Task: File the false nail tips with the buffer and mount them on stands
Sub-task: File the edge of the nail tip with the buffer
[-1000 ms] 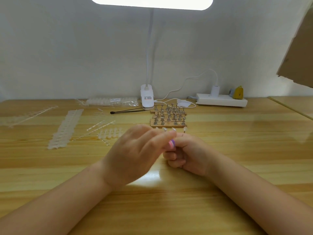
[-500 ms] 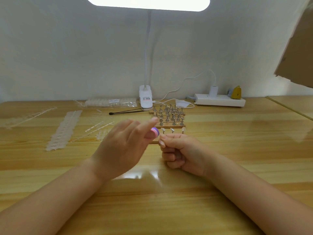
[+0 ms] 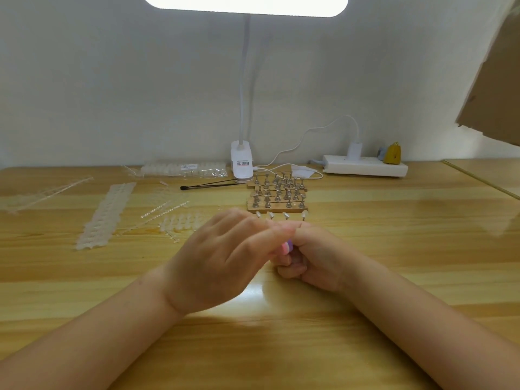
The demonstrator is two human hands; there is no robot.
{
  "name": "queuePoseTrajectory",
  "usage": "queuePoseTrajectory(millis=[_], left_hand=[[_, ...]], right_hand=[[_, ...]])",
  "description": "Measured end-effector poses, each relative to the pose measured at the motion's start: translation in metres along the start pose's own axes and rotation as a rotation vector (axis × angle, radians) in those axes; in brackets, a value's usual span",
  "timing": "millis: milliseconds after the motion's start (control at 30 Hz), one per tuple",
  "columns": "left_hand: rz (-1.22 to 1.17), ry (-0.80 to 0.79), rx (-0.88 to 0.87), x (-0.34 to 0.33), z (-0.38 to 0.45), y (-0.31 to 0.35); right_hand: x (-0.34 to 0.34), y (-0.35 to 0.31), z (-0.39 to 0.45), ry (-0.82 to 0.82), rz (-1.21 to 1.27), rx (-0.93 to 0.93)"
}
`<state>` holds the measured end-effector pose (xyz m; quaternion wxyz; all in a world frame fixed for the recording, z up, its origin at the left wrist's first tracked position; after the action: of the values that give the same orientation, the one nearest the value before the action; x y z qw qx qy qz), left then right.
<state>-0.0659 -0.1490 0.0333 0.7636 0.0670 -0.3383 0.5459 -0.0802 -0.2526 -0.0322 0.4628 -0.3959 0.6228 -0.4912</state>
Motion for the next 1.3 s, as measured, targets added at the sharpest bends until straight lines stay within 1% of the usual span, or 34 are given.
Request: queuePoseTrajectory(millis=[33, 100, 167, 200, 267, 333, 367, 433, 500, 533, 567, 633, 700, 767, 867, 933, 1000, 1067, 1167, 1233, 1300], left_hand=[[0.01, -0.02, -0.01, -0.002, -0.001, 0.0], [0.066, -0.034, 0.051, 0.0, -0.005, -0.014], [0.105, -0.008, 0.147, 0.007, -0.009, -0.028], [0.103, 0.014, 0.16, 0.011, -0.009, -0.03], [0.061, 0.049, 0.091, 0.011, -0.005, -0.019], [0.003, 0.031, 0.001, 0.004, -0.001, -0.004], [-0.005, 0.01, -0.011, 0.001, -0.001, -0.002], [0.03, -0.023, 0.051, 0.001, -0.005, -0.013], [0.092, -0.018, 0.154, 0.008, -0.009, -0.028], [0.102, -0.007, 0.174, 0.011, -0.01, -0.031], [0.097, 0.012, 0.166, 0.013, -0.009, -0.029], [0.061, 0.045, 0.094, 0.01, -0.002, -0.014], [0.052, 0.029, 0.045, 0.003, 0.002, -0.002], [0.088, 0.004, 0.115, 0.002, -0.001, -0.011], [0.141, 0.058, 0.28, 0.014, -0.008, -0.034], [0.092, 0.102, 0.296, 0.015, -0.007, -0.031], [0.008, 0.127, 0.294, 0.011, -0.003, -0.022], [-0.039, 0.104, 0.313, 0.005, -0.003, -0.019], [-0.019, 0.063, 0.408, 0.003, -0.012, -0.032], [-0.038, 0.088, 0.435, 0.006, -0.015, -0.036], [-0.108, 0.144, 0.408, 0.008, -0.01, -0.031]], right_hand=[[0.0, 0.0, 0.0, -0.005, 0.001, -0.002], [0.0, 0.001, 0.0, 0.002, 0.027, -0.022], [0.0, 0.003, -0.001, 0.002, 0.031, -0.035], [-0.001, 0.003, -0.001, -0.004, 0.024, -0.035], [-0.004, 0.002, -0.001, -0.021, -0.004, -0.03], [-0.004, 0.0, -0.002, -0.028, -0.033, -0.029], [-0.004, 0.0, -0.002, -0.026, -0.03, -0.033], [-0.001, 0.002, -0.002, 0.0, 0.003, -0.057], [0.001, 0.005, -0.001, 0.034, 0.031, -0.072], [0.002, 0.005, -0.001, 0.052, 0.043, -0.069], [0.003, 0.005, 0.0, 0.07, 0.056, -0.061], [0.006, 0.004, 0.0, 0.11, 0.066, -0.04], [0.008, 0.003, 0.001, 0.15, 0.056, -0.026], [0.011, 0.003, 0.002, 0.2, 0.084, -0.014], [0.016, 0.004, 0.002, 0.279, 0.149, 0.012], [0.017, 0.002, 0.001, 0.291, 0.163, 0.042], [0.015, 0.0, 0.0, 0.263, 0.144, 0.07], [0.012, -0.001, 0.0, 0.238, 0.126, 0.082], [0.015, -0.001, 0.0, 0.256, 0.15, 0.078], [0.016, -0.001, 0.001, 0.261, 0.166, 0.084], [0.015, -0.001, 0.001, 0.249, 0.176, 0.097]])
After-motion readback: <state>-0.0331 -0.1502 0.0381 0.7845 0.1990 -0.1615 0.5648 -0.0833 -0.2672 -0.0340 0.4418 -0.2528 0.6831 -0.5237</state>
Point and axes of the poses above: each hand's wrist, its own z-axis towards the middle knuckle, its own x-axis out of the back of the hand, y = z × x, the point moved 8 cm from there along z, towards the middle knuckle, and after that the axes turned 4 degrees about -z, right-handed, at the moved point
